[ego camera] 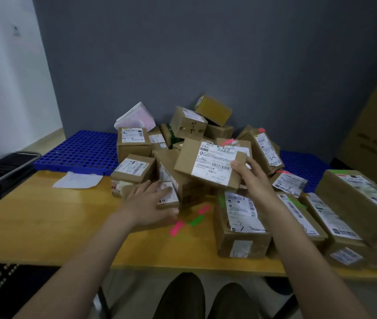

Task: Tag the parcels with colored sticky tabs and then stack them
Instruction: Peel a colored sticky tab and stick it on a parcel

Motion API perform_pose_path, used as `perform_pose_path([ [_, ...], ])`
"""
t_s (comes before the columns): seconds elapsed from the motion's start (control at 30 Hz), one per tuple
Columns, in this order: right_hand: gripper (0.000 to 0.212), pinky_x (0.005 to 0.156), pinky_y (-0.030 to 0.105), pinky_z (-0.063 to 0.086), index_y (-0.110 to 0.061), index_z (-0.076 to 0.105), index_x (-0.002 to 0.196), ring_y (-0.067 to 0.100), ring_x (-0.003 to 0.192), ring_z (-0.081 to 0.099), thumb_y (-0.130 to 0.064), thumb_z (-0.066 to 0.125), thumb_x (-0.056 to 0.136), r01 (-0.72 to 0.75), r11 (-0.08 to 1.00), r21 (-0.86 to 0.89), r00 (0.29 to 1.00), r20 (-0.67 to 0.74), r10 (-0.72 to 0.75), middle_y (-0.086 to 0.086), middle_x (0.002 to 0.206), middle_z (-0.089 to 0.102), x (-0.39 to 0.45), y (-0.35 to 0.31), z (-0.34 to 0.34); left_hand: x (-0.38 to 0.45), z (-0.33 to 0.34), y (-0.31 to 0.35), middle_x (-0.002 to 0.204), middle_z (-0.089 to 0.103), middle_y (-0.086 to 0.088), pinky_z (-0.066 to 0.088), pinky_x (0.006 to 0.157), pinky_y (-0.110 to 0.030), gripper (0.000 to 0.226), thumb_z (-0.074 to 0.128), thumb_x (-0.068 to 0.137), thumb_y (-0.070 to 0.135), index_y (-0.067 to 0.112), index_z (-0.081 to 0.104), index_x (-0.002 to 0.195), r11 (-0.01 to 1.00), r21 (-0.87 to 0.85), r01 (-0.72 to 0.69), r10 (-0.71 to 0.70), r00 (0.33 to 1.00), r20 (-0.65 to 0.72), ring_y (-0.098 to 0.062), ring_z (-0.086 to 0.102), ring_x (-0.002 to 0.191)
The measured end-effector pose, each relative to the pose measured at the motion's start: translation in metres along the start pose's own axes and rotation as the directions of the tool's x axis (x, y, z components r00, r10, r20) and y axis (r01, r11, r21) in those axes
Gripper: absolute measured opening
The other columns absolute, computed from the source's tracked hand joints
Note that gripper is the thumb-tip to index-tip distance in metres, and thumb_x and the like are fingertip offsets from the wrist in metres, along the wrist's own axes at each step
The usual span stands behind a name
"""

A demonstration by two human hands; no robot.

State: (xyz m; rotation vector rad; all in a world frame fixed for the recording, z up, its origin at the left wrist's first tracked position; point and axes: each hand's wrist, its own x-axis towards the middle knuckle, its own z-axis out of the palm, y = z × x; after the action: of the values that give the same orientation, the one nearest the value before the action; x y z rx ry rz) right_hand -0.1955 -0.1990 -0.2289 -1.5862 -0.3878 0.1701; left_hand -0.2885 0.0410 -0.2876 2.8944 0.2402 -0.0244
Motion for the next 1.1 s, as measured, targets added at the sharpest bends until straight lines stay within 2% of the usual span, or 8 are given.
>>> perform_pose_path([
  [0.37,0.032,0.081,0.031,0.055,-0.029,0.056,0.119,0.014,0.099,0.064,-0.040,0.061,0.090,-0.026,0.999,-0.046,0.994,0.108,0.031,-0.001,0.115,0.065,-0.010,0.003,0.036,-0.058,0.001,-0.018,0.145,0.040,0.006,0.037,0.104,-0.040,0.057,0.047,0.088,0.060,0.032,0.037,0.137,0.953,0.284,0.109,-0.044,0.973,-0.227,-0.025,0.035,0.132],
  [0.53,0.042,0.092,0.039,0.051,-0.030,0.056,0.122,0.013,0.105,0.061,-0.052,0.060,0.086,-0.066,0.985,-0.157,0.975,0.200,0.097,-0.004,0.119,0.063,-0.010,0.006,0.058,-0.066,-0.006,-0.051,0.147,0.037,0.003,0.034,0.106,-0.039,0.052,0.049,0.093,0.048,0.027,0.035,0.139,0.945,0.233,0.227,-0.170,0.956,-0.241,-0.024,0.035,0.134],
  [0.67,0.038,0.076,0.033,0.052,-0.029,0.055,0.123,0.014,0.104,0.061,-0.045,0.060,0.089,-0.164,0.972,-0.167,0.933,0.294,0.208,-0.003,0.118,0.063,-0.017,0.012,0.083,-0.068,-0.006,-0.076,0.154,0.026,-0.004,0.016,0.115,-0.052,0.048,0.041,0.097,0.029,0.021,0.029,0.143,0.889,0.249,0.383,-0.321,0.912,-0.257,-0.032,0.018,0.143],
  [0.73,0.042,0.079,0.038,0.056,-0.028,0.053,0.125,0.017,0.106,0.060,-0.046,0.062,0.088,-0.233,0.953,-0.192,0.906,0.313,0.284,-0.002,0.119,0.062,-0.020,0.021,0.093,-0.068,-0.005,-0.081,0.150,0.035,-0.006,0.014,0.113,-0.051,0.045,0.039,0.098,0.026,0.018,0.034,0.143,0.916,0.114,0.384,-0.312,0.863,-0.398,-0.030,0.024,0.141],
  [0.83,0.048,0.081,0.040,0.056,-0.027,0.052,0.127,0.017,0.106,0.060,-0.050,0.061,0.087,-0.276,0.932,-0.234,0.894,0.295,0.338,-0.001,0.120,0.061,-0.022,0.035,0.107,-0.076,-0.007,-0.070,0.130,0.055,-0.004,0.034,0.099,-0.043,0.042,0.035,0.100,0.040,0.017,0.050,0.131,0.941,-0.332,0.066,-0.259,0.774,-0.578,-0.025,0.046,0.123],
  [0.9,0.042,0.081,0.040,0.056,-0.026,0.055,0.123,0.014,0.101,0.061,-0.052,0.057,0.090,-0.266,0.936,-0.229,0.896,0.300,0.328,-0.003,0.118,0.063,-0.022,0.041,0.118,-0.079,-0.007,-0.059,0.140,0.046,0.003,0.034,0.105,-0.041,0.056,0.037,0.094,0.055,0.023,0.040,0.140,0.893,-0.442,-0.089,-0.158,0.856,-0.491,-0.018,0.039,0.130],
  [1.0,0.038,0.087,0.037,0.050,-0.028,0.057,0.123,0.008,0.096,0.057,-0.052,0.045,0.096,-0.210,0.947,-0.243,0.915,0.293,0.278,-0.008,0.112,0.061,-0.020,0.048,0.129,-0.070,0.001,-0.053,0.156,0.020,0.010,0.013,0.116,-0.043,0.090,0.034,0.075,0.083,0.034,0.018,0.149,0.971,-0.238,-0.027,-0.043,0.958,-0.284,-0.014,0.015,0.143],
  [1.1,0.033,0.091,0.039,0.052,-0.014,0.067,0.114,0.018,0.101,0.062,-0.035,0.047,0.100,0.028,0.884,-0.467,0.982,0.176,0.062,0.002,0.108,0.068,-0.016,0.053,0.120,-0.057,0.008,-0.057,0.156,0.019,0.007,0.010,0.115,-0.039,0.117,0.005,0.052,0.096,0.032,0.015,0.150,0.998,-0.045,0.035,-0.044,0.973,-0.227,-0.016,0.014,0.142],
])
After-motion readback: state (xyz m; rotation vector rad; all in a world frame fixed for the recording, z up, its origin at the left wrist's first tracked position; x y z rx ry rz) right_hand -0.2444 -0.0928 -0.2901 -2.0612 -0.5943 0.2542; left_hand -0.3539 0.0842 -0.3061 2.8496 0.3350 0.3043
